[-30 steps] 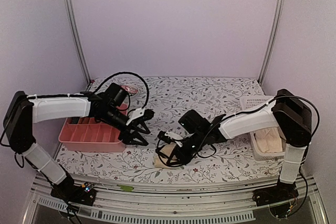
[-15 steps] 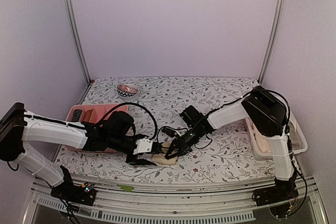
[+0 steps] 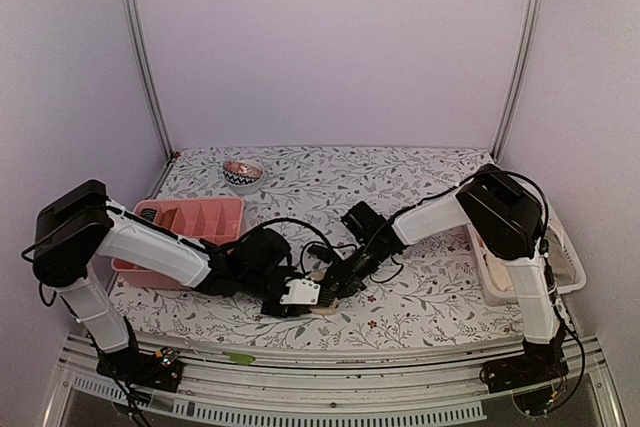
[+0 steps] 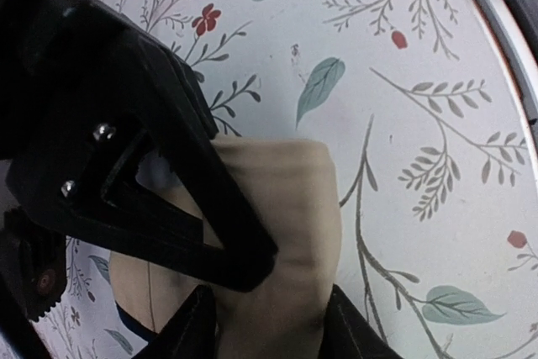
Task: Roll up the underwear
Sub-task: Roll the underwear at the center of the board.
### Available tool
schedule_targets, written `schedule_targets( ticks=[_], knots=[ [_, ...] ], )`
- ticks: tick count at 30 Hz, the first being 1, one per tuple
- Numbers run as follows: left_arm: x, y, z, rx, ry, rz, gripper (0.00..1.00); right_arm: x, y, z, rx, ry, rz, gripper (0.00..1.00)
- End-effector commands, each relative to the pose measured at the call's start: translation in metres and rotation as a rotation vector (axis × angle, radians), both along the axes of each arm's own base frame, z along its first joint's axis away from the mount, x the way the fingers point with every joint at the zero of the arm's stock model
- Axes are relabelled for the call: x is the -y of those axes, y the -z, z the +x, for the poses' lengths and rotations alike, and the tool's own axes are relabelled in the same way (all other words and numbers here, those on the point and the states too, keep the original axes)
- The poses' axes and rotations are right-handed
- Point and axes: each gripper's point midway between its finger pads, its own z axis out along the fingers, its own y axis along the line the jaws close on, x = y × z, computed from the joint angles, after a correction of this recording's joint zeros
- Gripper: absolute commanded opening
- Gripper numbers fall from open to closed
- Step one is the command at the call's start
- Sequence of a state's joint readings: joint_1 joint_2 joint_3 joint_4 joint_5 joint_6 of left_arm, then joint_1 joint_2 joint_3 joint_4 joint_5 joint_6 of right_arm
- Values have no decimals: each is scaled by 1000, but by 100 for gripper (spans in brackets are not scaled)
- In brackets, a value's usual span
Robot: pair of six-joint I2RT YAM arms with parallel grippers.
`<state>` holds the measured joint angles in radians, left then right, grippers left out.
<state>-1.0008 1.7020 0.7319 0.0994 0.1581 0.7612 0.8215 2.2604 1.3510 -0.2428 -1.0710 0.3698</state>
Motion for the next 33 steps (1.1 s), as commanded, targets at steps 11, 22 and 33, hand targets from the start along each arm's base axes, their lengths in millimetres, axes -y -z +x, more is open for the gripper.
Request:
schedule_targets(
  ticks=[11, 22, 33],
  knots=[
    [-38, 32, -25, -142, -45, 192, 6, 32, 24, 25, -93, 153, -99, 25],
    [-33, 14, -28, -535, -9, 150, 4, 45, -60, 58, 322, 257, 37, 33],
    [-42, 24, -37, -1049, 84, 200, 3, 78, -77, 21, 897, 166, 25, 60]
  ],
)
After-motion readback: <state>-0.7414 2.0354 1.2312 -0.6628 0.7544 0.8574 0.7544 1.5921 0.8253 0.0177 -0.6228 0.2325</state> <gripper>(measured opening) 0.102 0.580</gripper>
